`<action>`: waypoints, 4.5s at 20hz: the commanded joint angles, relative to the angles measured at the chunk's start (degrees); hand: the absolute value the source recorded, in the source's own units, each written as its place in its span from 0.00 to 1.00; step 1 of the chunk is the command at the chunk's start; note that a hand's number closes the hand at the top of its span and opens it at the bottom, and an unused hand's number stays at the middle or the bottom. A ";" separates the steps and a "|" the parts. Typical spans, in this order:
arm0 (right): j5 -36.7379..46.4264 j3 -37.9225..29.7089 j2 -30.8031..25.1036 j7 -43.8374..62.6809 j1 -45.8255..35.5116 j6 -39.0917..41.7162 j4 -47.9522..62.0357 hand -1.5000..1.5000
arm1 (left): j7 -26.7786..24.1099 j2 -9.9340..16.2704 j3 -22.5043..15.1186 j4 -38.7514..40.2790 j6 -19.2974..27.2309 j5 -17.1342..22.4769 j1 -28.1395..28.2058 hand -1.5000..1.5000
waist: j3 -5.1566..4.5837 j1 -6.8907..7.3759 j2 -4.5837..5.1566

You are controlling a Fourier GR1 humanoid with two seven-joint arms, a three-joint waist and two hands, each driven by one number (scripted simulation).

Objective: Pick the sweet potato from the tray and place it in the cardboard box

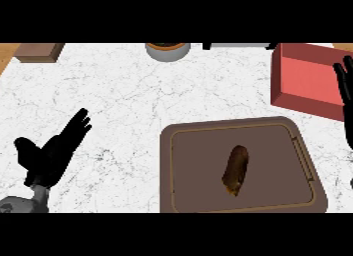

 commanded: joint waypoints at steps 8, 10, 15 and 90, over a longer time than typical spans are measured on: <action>30.34 7.95 -25.49 23.43 -1.11 -9.67 -0.53 0.00 | -5.62 7.50 0.43 -6.10 -0.61 -9.25 -7.38 0.50 | -2.86 -4.28 -1.67; 34.10 11.06 -27.81 30.65 -2.24 -9.18 -4.66 0.00 | -6.67 7.29 -0.32 -6.49 -0.80 -10.19 -7.55 0.50 | -2.32 -3.41 -1.59; 44.67 19.70 -34.98 44.11 -5.60 -0.82 -15.37 0.00 | -7.35 5.40 -2.05 -5.97 -0.04 -12.36 -9.93 0.50 | -1.75 -2.35 -0.61; 49.98 52.94 16.54 96.95 -32.32 40.57 29.80 0.00 | -10.50 1.86 0.82 -3.98 -3.50 -15.65 -7.74 0.50 | -0.91 -1.74 -0.47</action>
